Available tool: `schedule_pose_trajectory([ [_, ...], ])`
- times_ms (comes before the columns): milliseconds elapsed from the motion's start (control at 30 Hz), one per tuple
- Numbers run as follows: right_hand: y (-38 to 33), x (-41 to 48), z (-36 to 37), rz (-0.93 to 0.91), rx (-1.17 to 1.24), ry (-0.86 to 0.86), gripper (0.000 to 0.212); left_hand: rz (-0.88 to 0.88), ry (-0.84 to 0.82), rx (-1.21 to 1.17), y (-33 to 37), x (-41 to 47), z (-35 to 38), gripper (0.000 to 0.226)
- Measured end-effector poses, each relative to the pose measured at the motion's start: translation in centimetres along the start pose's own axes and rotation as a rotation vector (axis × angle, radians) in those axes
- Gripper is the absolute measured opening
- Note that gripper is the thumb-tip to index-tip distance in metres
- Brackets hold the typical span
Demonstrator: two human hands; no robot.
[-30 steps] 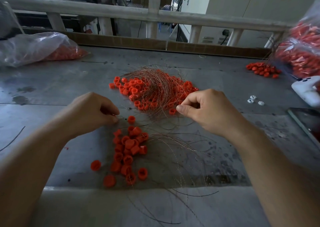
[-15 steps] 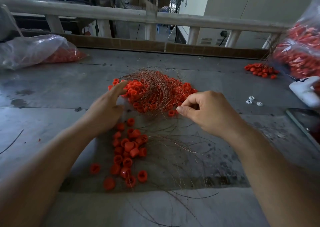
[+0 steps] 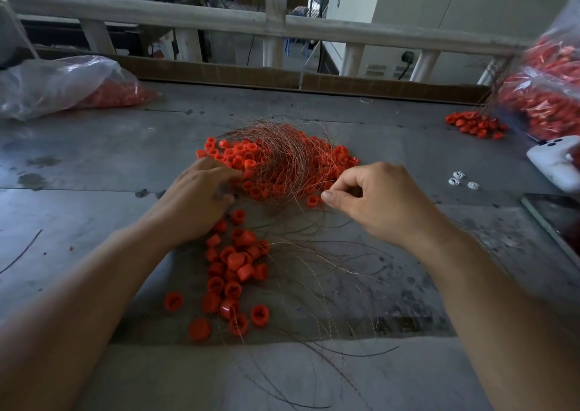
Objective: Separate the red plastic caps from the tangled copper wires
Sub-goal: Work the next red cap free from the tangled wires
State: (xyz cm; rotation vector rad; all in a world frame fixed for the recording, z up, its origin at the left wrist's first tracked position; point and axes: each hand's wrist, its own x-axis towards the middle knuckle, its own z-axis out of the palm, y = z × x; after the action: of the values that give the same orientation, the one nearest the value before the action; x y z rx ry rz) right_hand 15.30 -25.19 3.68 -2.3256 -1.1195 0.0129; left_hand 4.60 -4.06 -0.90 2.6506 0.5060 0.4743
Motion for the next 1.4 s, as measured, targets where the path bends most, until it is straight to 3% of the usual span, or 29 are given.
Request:
schedule_pose_trajectory([
  [367,0.0,0.1,0.1,0.028,-0.022,-0.016,0.017,-0.031,0.081,-0.003,0.4,-0.3,-0.6,0.014],
  [667,0.3,0.1,0.5,0.04,-0.044,-0.016,0.016,-0.132,0.081,-0.011,0.7,-0.7,-1.3,0.012],
  [800,0.2,0.1,1.1,-0.007,0.015,-0.002,0.007,-0.19,0.09,0.027,0.5,-0.9,-1.7,0.015],
  [933,-0.2,0.1,2.1,-0.125,0.021,-0.093,0.028,-0.194,0.116,-0.043,0.7,-1.4,-2.7,0.01],
  [1100,-0.1,0.0,3.1,-0.199,0.006,-0.19,0.037,-0.117,0.11,-0.219,2.2,-2.2,-2.9,0.027],
  [1200,-0.2,0.1,3.0,-0.243,0.085,-0.079,0.03,-0.079,0.12,-0.277,2.9,-2.5,-2.9,0.031],
  [1400,-0.3,0.3,1.2,-0.314,0.279,0.315,0.02,-0.04,0.149,-0.468,3.7,-3.0,-3.0,0.032],
])
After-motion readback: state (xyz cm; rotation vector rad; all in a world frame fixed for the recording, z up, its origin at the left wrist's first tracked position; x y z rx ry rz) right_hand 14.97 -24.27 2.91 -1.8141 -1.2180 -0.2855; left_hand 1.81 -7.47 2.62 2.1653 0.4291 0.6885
